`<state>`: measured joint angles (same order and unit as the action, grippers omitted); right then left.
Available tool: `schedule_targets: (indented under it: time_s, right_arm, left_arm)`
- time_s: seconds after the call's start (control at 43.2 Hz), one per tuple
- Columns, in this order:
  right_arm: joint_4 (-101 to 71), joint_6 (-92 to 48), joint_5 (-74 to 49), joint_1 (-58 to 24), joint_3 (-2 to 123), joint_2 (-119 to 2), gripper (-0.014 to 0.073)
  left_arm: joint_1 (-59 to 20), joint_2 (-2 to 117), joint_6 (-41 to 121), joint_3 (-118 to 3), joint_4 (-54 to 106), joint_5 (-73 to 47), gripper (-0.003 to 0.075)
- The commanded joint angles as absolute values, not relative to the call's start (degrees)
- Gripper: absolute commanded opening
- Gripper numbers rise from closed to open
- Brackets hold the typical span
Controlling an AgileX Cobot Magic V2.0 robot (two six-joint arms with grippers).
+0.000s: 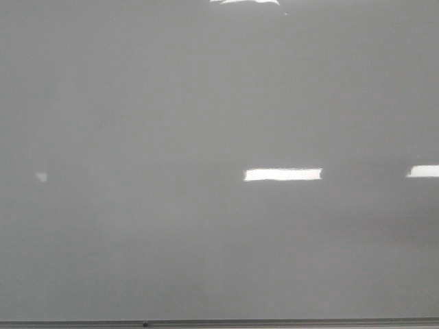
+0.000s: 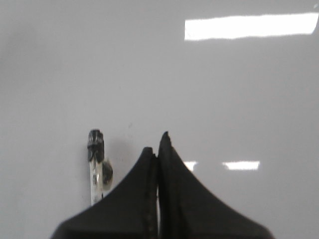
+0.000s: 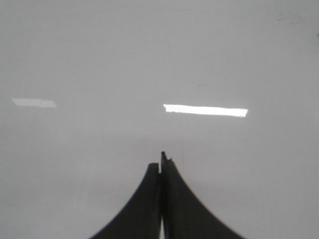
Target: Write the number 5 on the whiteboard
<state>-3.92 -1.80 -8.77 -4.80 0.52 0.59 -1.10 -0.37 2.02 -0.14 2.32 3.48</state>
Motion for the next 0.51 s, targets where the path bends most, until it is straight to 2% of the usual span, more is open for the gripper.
schedule_targets:
  time_s: [0.0, 0.208, 0.324, 0.486]
  right_arm:
    - [-4.4, -1.7, -6.5, -4.3, 6.8, 1.7, -0.0066]
    - [-4.4, -1.7, -14.5, -4.3, 17.6, -3.5, -0.0059]
    - [-4.4, -1.7, -18.0, -4.3, 21.6, -8.8, -0.0059]
    - [-4.5, -1.7, -16.8, -4.3, 23.0, -12.5, -0.0059]
  left_arm:
    - [-1.1, -0.9, 1.7, -4.9, 2.9, 8.6, -0.0020]
    - [-1.1, 6.2, 2.1, -17.1, 0.6, -6.1, -0.0020]
    - [-1.1, 12.1, 2.1, -21.0, 0.0, -8.5, -0.0020]
    - [-1.1, 16.6, 2.1, -22.5, 0.0, -9.3, -0.0020]
